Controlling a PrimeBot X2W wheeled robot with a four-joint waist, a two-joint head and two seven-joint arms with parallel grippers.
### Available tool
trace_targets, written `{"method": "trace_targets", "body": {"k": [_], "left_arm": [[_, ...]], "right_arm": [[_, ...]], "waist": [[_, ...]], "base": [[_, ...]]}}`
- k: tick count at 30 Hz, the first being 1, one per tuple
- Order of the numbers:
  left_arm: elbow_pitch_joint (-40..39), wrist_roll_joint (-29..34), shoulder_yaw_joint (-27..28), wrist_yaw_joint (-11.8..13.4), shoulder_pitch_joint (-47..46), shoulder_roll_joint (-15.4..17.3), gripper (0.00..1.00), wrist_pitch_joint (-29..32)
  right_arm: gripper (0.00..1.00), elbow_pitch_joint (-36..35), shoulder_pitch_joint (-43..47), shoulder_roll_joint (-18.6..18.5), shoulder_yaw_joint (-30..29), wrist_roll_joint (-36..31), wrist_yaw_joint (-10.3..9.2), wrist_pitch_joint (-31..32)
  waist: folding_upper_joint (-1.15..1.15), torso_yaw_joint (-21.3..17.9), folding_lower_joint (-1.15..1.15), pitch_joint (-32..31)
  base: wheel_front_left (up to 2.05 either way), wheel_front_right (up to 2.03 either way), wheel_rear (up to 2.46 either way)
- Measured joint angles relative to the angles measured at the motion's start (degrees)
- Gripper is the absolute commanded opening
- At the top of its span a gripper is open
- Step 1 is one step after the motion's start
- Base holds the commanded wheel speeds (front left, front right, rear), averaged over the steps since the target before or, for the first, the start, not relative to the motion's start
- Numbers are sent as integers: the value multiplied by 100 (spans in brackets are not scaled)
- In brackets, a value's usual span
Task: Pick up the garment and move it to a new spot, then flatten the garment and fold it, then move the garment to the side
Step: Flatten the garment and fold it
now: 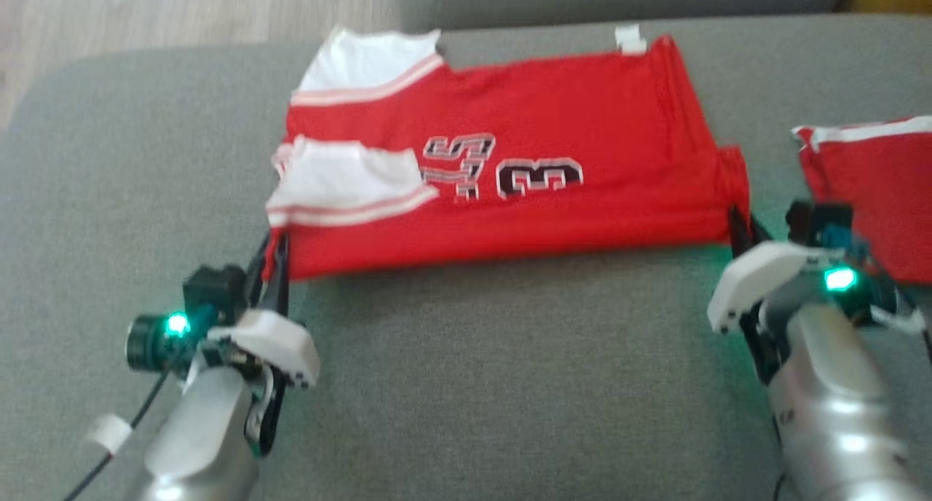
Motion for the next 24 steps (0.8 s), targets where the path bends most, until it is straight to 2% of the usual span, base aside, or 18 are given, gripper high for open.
{"method": "trace_targets", "body": {"k": [7, 15, 24], "left_arm": [[-277, -43, -97, -3, 672, 220, 0, 296], [-1173, -142, -237, 83, 1713, 509, 0, 812], [-1791, -199, -264, 266, 1975, 612, 0, 1179]], "right_arm": [[0, -511, 855, 66, 115, 441, 1, 89], [0, -1671, 2005, 86, 213, 1070, 1, 667], [0, -2696, 2684, 91, 237, 1257, 1, 1169]], "waist": [[0, -104, -1, -493], [0, -229, -1, -903], [0, -229, 0, -952]], "base": [[0, 0, 0], [0, 0, 0], [0, 0, 0]]}}
